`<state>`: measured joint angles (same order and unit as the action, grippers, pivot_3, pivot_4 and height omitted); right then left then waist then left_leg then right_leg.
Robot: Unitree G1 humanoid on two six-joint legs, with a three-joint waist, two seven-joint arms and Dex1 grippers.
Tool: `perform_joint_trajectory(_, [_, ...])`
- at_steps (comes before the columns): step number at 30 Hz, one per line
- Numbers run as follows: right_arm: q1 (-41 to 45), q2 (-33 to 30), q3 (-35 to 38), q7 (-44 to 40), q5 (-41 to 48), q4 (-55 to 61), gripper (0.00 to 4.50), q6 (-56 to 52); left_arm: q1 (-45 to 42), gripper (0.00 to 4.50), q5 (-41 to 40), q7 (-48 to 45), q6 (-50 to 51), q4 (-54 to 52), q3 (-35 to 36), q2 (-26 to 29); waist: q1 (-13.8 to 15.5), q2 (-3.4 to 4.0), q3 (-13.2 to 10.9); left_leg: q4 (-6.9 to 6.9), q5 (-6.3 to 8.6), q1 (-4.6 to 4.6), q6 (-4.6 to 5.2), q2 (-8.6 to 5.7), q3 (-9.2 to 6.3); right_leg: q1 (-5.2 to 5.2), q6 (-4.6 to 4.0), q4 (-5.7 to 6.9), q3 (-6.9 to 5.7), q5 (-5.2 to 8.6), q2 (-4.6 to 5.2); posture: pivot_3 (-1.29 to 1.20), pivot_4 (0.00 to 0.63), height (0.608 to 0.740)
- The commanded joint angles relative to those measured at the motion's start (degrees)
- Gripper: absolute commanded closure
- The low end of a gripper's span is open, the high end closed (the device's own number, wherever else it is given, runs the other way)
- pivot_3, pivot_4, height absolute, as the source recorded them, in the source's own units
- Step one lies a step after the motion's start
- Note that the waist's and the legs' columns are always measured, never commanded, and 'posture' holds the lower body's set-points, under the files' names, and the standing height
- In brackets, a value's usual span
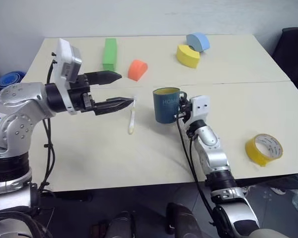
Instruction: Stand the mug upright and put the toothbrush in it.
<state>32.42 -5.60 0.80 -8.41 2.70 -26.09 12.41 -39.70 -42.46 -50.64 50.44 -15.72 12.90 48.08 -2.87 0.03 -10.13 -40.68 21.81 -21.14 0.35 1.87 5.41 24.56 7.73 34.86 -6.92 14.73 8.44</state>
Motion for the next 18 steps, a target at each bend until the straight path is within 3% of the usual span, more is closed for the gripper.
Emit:
perform_joint_trajectory(1, [-0.19,0.09,-1.32,1.54,-3.59,-5.36,4.48,8.33,-0.14,0.0,-1.1,-0.17,0.0,-1.59,1.74,1.84,-0.28,0.0,0.0,0.01,-0.01,0.0,-0.01,0.0,-0.02,-0.01,0.0,0.0,-0.01,0.0,0.0,0.0,0.15,0.74])
perform_joint_trajectory(4, [-0.66,0.22,-1.02,0.78,-3.11,-8.22,4.48,10.32,-1.13,0.0,-1.48,-0.04,0.26,-1.24,1.31,2.15,-0.4,0.0,0.0,0.06,-0.01,0.08,-0.02,0.01,-0.02,-0.06,0.0,-0.01,0.0,0.0,0.0,0.0,0.15,0.74])
perform_joint_trajectory(10, [-2.96,-1.39,-0.84,-0.21,-3.63,-6.14,2.69,10.01,-2.96,0.0,-0.73,-1.08,-0.64,-0.11,-1.23,1.57,-0.3,-0.01,0.0,0.06,-0.01,0.08,-0.03,0.01,-0.05,-0.1,0.0,-0.01,0.0,0.0,0.0,0.0,0.15,0.74])
perform_joint_trajectory(13, [-6.7,-3.11,-1.05,-2.05,-3.19,2.45,1.7,4.82,-2.64,0.0,0.14,-2.03,-1.78,0.2,-2.83,1.37,-0.15,0.0,0.0,0.06,-0.01,0.07,-0.03,0.01,-0.08,-0.1,0.0,-0.02,-0.01,0.0,0.0,0.0,0.15,0.74])
perform_joint_trajectory(18, [-15.29,-7.59,-0.96,-6.34,-1.72,21.0,1.7,-6.81,-1.91,0.0,0.67,-2.58,-2.74,0.8,-3.64,1.04,0.2,0.0,0.0,0.06,-0.01,0.02,-0.02,0.0,-0.07,-0.08,0.0,-0.06,0.01,0.0,0.0,0.0,0.15,0.74])
